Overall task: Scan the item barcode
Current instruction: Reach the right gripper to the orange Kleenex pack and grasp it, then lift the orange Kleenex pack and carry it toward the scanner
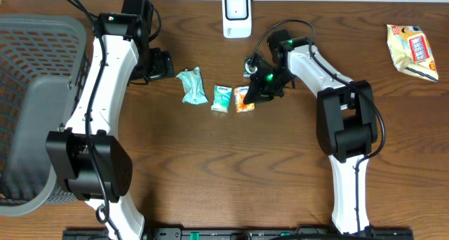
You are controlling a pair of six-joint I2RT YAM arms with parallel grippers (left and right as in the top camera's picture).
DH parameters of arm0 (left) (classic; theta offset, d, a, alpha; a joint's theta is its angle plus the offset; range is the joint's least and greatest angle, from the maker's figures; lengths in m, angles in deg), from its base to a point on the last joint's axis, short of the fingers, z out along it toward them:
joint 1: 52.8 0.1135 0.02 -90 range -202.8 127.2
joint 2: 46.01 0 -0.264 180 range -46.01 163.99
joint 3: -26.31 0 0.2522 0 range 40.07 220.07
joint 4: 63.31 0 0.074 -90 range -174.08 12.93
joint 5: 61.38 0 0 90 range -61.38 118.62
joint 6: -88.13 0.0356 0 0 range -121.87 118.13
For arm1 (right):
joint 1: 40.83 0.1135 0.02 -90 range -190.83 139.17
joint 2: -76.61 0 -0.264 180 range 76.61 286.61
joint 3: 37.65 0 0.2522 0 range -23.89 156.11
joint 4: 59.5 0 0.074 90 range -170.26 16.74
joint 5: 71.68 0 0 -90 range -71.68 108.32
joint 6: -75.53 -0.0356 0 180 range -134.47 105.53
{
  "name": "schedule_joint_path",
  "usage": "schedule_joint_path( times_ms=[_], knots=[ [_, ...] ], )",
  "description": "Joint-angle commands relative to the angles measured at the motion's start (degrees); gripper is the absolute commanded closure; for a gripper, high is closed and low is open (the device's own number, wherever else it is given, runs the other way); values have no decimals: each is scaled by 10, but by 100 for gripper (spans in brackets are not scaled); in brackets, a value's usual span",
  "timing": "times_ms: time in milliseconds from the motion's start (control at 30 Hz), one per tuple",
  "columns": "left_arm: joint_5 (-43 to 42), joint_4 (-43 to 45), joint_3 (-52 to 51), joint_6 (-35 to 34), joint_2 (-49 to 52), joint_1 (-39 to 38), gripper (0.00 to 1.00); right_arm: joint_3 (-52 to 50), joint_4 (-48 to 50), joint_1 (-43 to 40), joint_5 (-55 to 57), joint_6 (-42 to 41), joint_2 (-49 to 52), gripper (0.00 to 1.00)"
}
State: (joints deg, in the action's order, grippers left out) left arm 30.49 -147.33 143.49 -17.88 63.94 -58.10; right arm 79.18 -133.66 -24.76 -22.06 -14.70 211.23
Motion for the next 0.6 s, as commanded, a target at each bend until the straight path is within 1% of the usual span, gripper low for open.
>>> schedule_joint_path(
  times_ms=[0, 167, 267, 367, 500, 567],
  knots=[
    [8, -2, -6, 9, -1, 2, 2, 10, -1, -25, -147, 89, -4, 99],
    [8, -2, -6, 9, -1, 2, 2, 10, -14, -61, -276, 209, -20, 99],
    [7, -2, -6, 9, -1, 2, 2, 10, -17, -81, -283, 232, -20, 99],
    [7, -2, -6, 9, -1, 2, 2, 10, -47, -100, -285, 279, -20, 99],
    [8, -2, -6, 9, -1, 2, 2, 10, -73, -117, -266, 307, -20, 99],
    [8, -2, -6, 9, -1, 2, 3, 10, -90, -124, -266, 342, -20, 99]
  ],
)
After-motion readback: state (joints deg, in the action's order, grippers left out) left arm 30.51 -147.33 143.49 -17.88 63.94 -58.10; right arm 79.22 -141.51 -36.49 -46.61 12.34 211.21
